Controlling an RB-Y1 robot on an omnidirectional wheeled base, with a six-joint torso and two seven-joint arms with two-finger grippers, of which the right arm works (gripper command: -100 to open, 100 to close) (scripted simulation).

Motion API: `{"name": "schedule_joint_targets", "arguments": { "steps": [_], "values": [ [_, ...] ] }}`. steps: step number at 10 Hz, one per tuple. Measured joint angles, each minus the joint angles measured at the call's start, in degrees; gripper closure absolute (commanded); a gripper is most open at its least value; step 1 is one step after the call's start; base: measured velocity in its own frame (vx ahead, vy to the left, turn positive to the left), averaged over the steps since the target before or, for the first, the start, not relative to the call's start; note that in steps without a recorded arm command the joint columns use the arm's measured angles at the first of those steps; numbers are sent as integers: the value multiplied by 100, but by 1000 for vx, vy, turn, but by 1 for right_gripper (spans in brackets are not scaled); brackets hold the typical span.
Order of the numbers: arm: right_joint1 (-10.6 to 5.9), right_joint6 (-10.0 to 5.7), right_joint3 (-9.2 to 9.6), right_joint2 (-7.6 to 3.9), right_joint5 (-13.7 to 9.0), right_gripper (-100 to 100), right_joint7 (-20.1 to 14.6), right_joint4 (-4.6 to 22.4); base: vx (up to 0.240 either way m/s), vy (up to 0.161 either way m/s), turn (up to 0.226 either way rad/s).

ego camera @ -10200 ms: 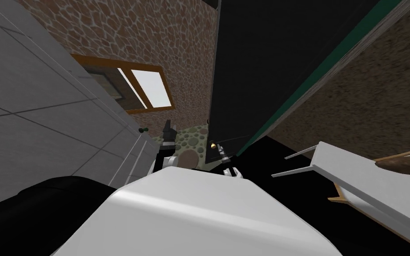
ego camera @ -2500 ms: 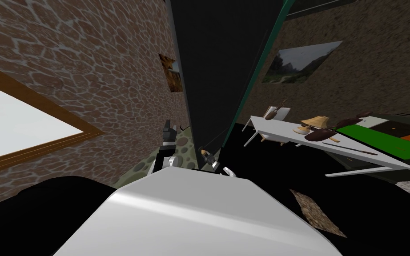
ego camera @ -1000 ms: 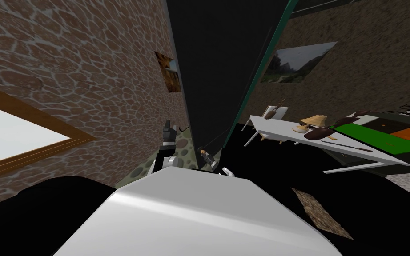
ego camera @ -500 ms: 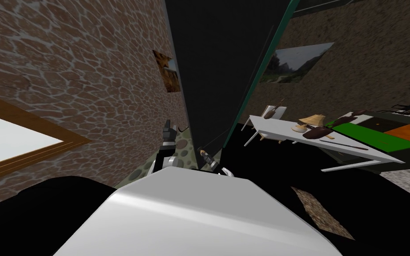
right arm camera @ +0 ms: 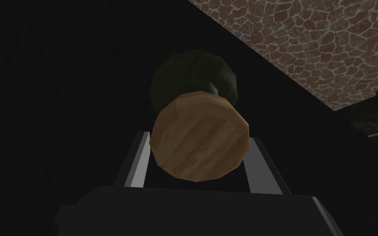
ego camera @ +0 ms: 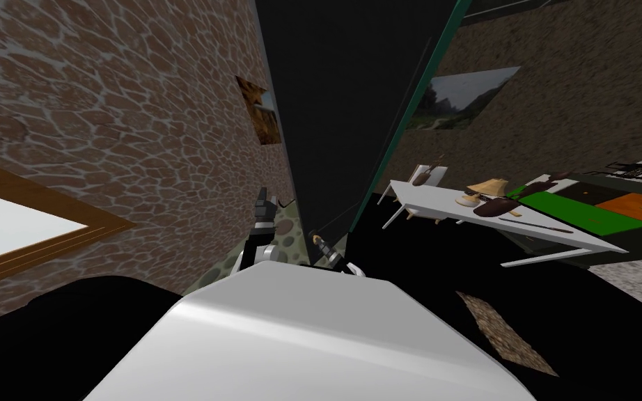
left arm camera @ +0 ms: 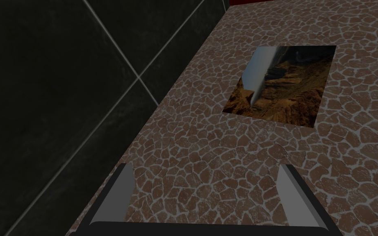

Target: Push the door open

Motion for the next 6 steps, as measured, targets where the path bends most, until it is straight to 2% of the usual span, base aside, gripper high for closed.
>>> {"name": "schedule_joint_targets", "arguments": {
  "steps": [3, 5, 6],
  "values": [
    [-57, -65, 68, 82, -154, 100, -420, 138, 29, 60, -61],
    [-69, -80, 107, 114, -246, 100, -708, 183, 36, 30, -5],
    [-45, -42, 120, 86, -277, 100, -813, 106, 23, 34, -34]
  ]
}}
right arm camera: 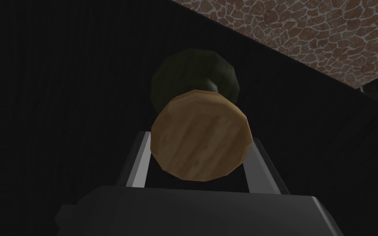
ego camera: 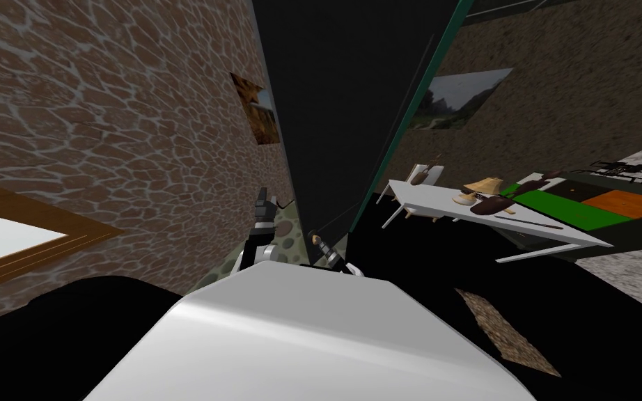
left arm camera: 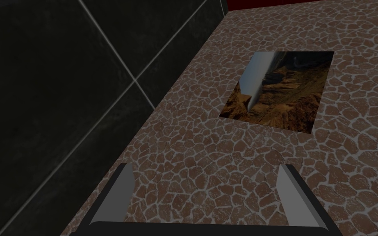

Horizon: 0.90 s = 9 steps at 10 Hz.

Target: Push the door open

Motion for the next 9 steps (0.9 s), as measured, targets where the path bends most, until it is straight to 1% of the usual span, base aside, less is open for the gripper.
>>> {"name": "schedule_joint_targets", "arguments": {
  "steps": [2, 3, 4, 5, 7, 9],
  "values": [
    [8, 47, 54, 3, -129, 100, -297, -55, 38, 60, -58],
    [-1, 55, 71, 26, -165, 100, -424, -39, 63, 55, 15],
    [-5, 52, 96, 29, -222, 100, -573, -29, 42, 21, -71],
    [-25, 21, 121, 72, -247, 100, -696, 23, 2, 48, -126],
    [-33, 31, 154, 74, -335, 100, -951, 4, 29, 36, -12],
    [-38, 50, 207, 88, -470, 100, -1254, 11, 52, 53, -35]
  ]
}}
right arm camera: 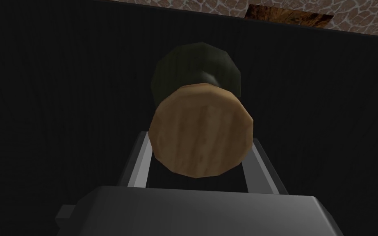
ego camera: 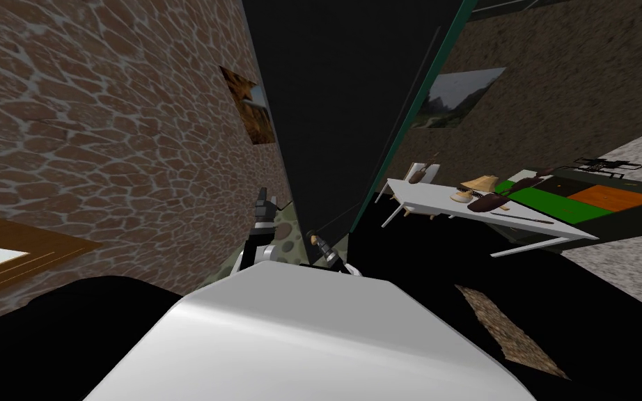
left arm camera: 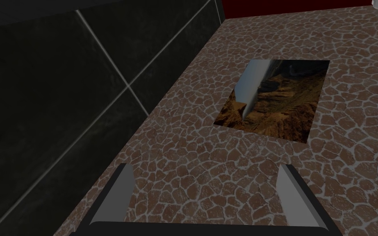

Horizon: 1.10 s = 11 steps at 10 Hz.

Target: Push the door open

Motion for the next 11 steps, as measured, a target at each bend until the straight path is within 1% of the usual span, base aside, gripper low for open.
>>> {"name": "schedule_joint_targets", "arguments": {
  "steps": [1, 3, 5, 6, 7, 9, 10, 11],
  "values": [
    [-25, -39, 25, 43, -32, 100, -147, 73, 35, 52, -44],
    [-18, -9, 61, 29, -123, 100, -416, 26, 30, 51, -53],
    [-4, 35, 104, 26, -260, 100, -706, -21, 45, 58, -44],
    [-9, 20, 124, 40, -295, 100, -838, 0, 43, 43, -32],
    [-43, -17, 155, 88, -350, 100, -1002, 94, 22, 39, -44],
    [-29, 27, 190, 60, -440, 100, -1265, 27, 32, 56, -52],
    [-57, 17, 231, 73, -514, 100, -1454, 76, 41, 45, -55],
    [-39, 55, 238, 76, -555, 100, -1572, 33, 30, 44, -65]
  ]
}}
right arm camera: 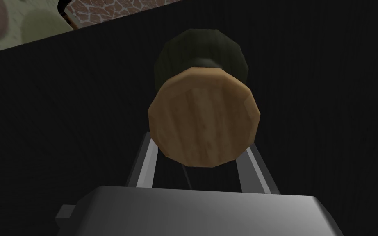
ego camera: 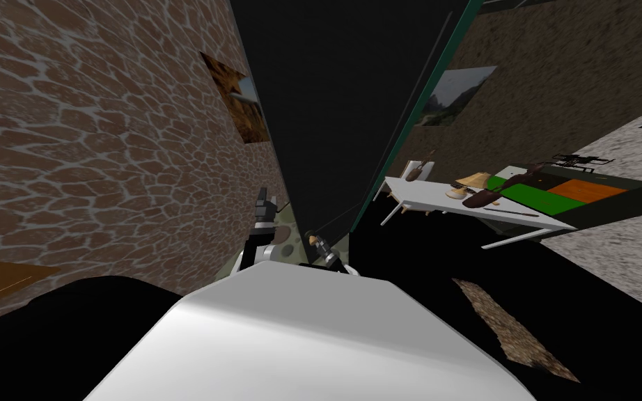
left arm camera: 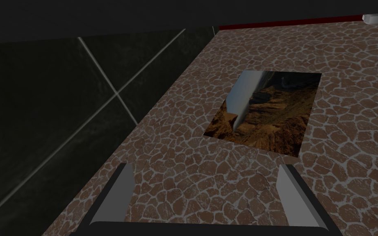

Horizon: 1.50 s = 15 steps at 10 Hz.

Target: Push the door open

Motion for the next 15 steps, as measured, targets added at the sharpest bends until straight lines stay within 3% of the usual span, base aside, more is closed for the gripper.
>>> {"name": "schedule_joint_targets", "arguments": {
  "steps": [3, 4, 7, 9, 12, 14, 15],
  "values": [
    [4, -1, 59, 38, -136, 100, -375, 24, 34, 38, -29],
    [-23, -23, 74, 101, -165, 100, -487, 118, 24, 14, 7],
    [15, 76, 128, 21, -300, 100, -783, -60, 24, 47, -63],
    [-54, -76, 196, 146, -367, 100, -1136, 229, 28, 34, -31],
    [2, 37, 210, 30, -415, 100, -1287, -8, 10, 12, -8],
    [-24, -15, 266, 117, -517, 100, -1564, 134, 30, 52, -78],
    [-96, -90, 295, 246, -543, 100, -1730, 356, 27, 25, -7]
  ]
}}
